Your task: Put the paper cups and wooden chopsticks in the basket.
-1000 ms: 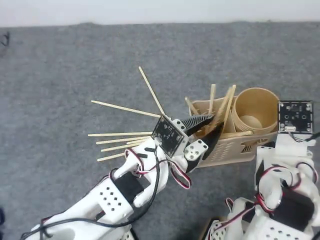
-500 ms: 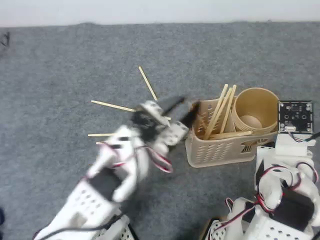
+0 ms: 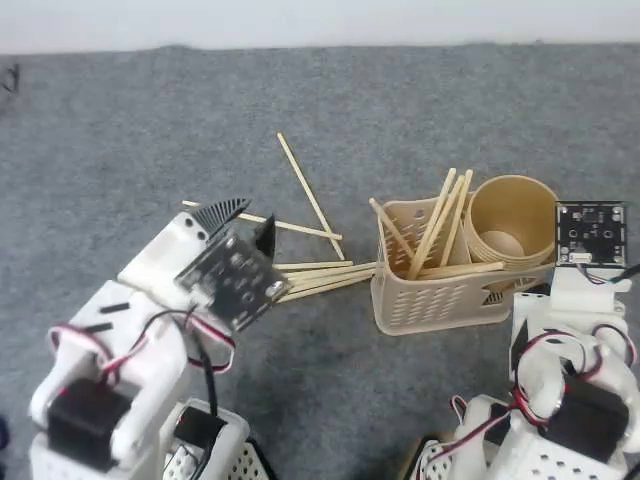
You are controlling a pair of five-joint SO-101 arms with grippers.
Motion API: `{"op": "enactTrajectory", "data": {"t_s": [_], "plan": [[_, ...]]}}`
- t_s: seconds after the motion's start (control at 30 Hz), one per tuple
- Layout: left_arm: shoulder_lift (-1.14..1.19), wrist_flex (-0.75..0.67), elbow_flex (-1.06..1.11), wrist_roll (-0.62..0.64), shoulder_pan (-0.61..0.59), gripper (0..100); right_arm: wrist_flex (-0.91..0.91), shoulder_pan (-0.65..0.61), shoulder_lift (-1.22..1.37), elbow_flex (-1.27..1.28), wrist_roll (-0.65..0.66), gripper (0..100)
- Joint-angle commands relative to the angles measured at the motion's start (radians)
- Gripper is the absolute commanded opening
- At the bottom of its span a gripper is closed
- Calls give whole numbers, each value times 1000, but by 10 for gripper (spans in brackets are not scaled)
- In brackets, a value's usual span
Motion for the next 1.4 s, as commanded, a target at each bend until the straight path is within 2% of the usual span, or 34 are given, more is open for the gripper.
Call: {"op": "enactTrajectory", "data": {"t_s": [0.0,0.13,0.23,0.3,0.43,0.53,0.67,0.77,0.97,1.13,1.37], "plan": [[72,64,-77,-63,-9,92,-16,-7,4,-5,11,8],[167,150,-104,-216,-5,91,-16,-7,4,-3,11,8],[236,120,-105,-229,-12,91,-16,-7,4,-3,11,8],[273,34,-105,-117,-54,91,-16,-7,4,-3,11,8],[359,-141,-70,331,-127,91,-16,-7,4,-3,11,8],[442,-247,8,624,-132,91,-16,-7,4,-3,11,8],[540,-430,110,878,-98,92,-18,-7,4,3,11,8],[586,-459,127,941,-40,93,-22,-7,4,14,11,8],[663,-465,128,954,98,94,-33,-8,4,23,11,8],[870,-543,113,1076,38,126,-31,-8,4,23,11,8],[1172,-351,-119,1212,2,136,-33,-10,4,23,11,8]]}}
